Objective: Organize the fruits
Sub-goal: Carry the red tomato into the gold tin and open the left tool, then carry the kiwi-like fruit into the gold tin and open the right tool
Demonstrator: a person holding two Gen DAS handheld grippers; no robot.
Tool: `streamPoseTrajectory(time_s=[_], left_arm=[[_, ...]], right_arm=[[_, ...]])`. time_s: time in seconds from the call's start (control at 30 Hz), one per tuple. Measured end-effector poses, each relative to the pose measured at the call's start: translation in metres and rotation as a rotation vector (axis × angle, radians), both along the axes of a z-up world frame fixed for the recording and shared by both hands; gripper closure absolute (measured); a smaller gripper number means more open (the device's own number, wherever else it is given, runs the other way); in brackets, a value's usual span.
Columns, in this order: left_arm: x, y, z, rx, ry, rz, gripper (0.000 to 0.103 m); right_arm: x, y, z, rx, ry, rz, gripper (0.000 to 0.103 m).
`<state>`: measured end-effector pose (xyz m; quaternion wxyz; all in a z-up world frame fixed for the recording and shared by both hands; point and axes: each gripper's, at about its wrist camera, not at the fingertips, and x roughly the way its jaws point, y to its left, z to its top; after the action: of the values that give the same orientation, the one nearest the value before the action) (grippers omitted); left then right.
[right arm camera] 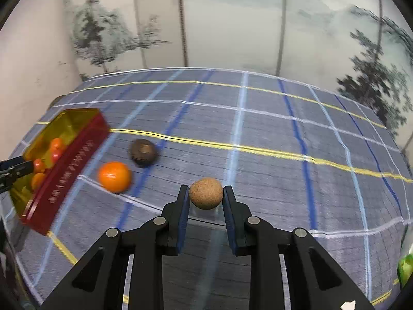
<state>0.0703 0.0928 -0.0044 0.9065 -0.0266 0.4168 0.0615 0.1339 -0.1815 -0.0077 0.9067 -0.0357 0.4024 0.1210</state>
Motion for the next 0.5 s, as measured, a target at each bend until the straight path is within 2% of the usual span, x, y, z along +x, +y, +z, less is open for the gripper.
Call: streamPoseTrajectory(time_s=[0.27,0.5], left_arm=[[-0.016,0.01,0.011,-0.004,-0.028,0.022,0.044],[-0.034,0.037,0.017,-0.024,-0.041,0.09,0.044]], right_arm=[[-0.01,0.057,0.02,0.042,-0.027,0.135,0.079],[-0.016,0.106,0.035,0.09,-0.035,0.25,0.079]])
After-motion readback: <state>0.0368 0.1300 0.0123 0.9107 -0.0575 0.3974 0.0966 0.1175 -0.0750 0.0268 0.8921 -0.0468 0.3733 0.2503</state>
